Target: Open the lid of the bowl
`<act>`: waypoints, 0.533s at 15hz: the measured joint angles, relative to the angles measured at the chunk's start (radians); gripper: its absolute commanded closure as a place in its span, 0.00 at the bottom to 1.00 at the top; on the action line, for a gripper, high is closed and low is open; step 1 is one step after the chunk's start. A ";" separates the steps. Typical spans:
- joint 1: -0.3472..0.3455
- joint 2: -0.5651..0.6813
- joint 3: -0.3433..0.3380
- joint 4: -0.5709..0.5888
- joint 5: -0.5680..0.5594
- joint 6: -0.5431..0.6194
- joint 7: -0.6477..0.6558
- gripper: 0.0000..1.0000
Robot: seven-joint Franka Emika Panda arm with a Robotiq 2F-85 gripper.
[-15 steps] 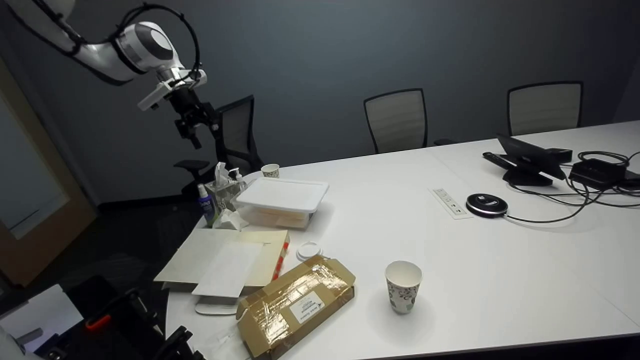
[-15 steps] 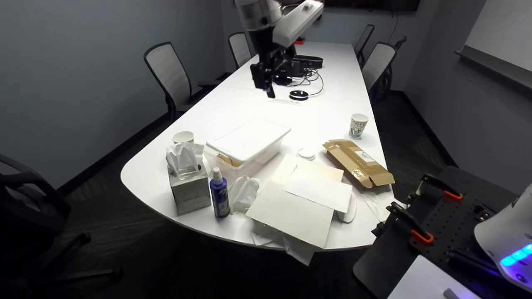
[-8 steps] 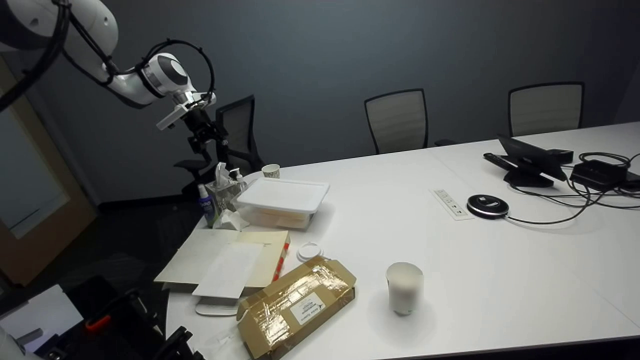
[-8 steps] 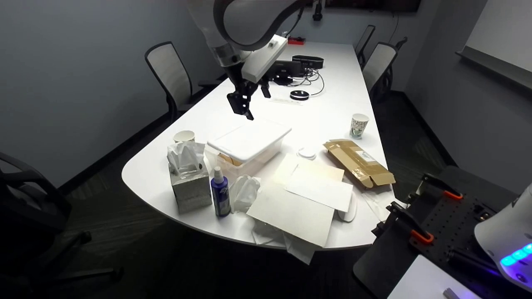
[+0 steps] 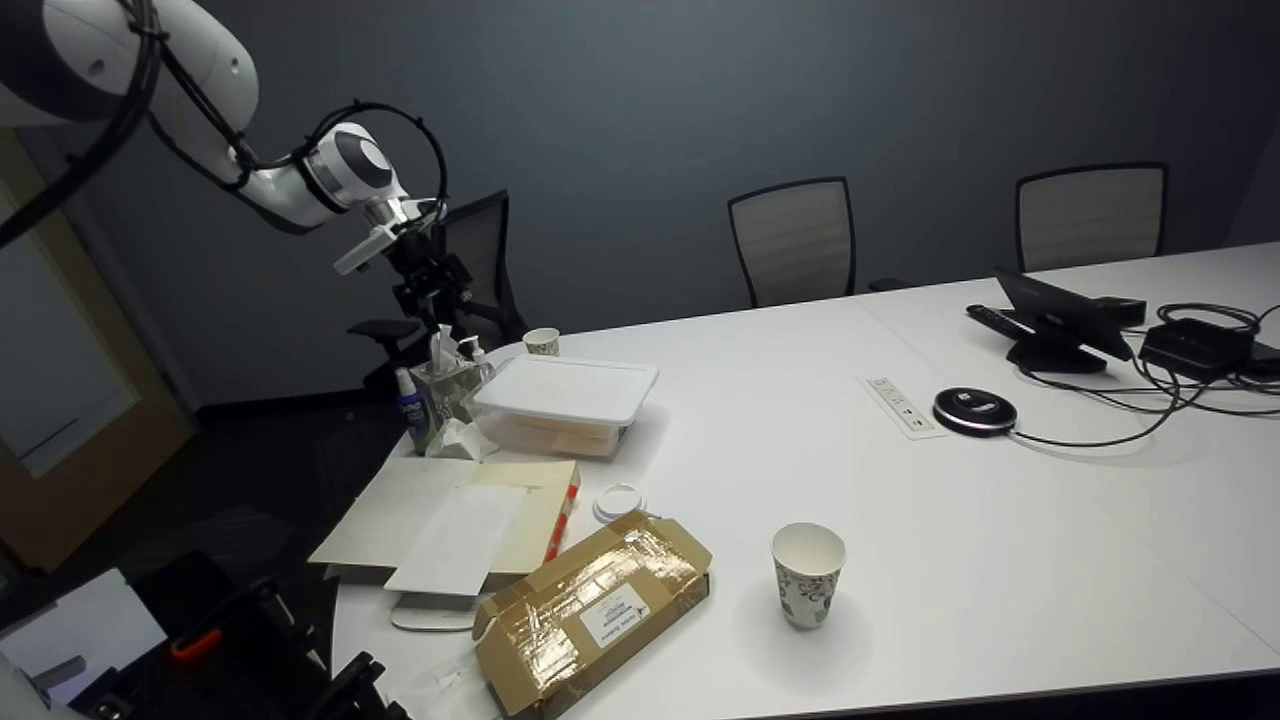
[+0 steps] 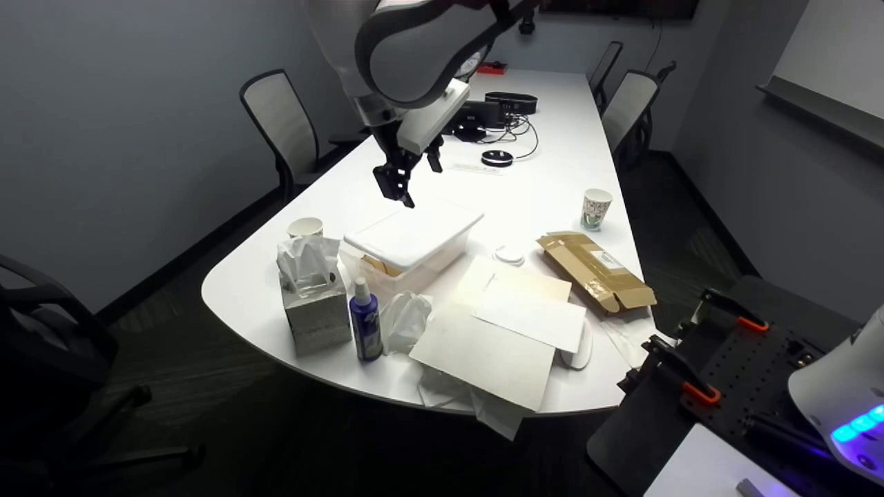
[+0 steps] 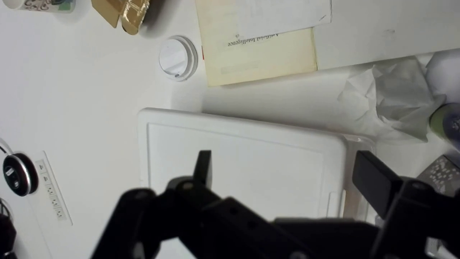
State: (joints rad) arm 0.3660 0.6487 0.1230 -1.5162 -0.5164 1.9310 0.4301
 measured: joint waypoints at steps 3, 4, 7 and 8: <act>0.003 0.091 -0.031 0.056 0.001 0.063 -0.019 0.00; 0.003 0.121 -0.040 0.079 0.002 0.076 -0.031 0.00; 0.002 0.208 -0.057 0.160 0.021 0.104 -0.082 0.00; 0.003 0.237 -0.058 0.193 0.032 0.108 -0.102 0.00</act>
State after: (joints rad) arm 0.3690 0.8857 0.0646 -1.3236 -0.4841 2.0390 0.3280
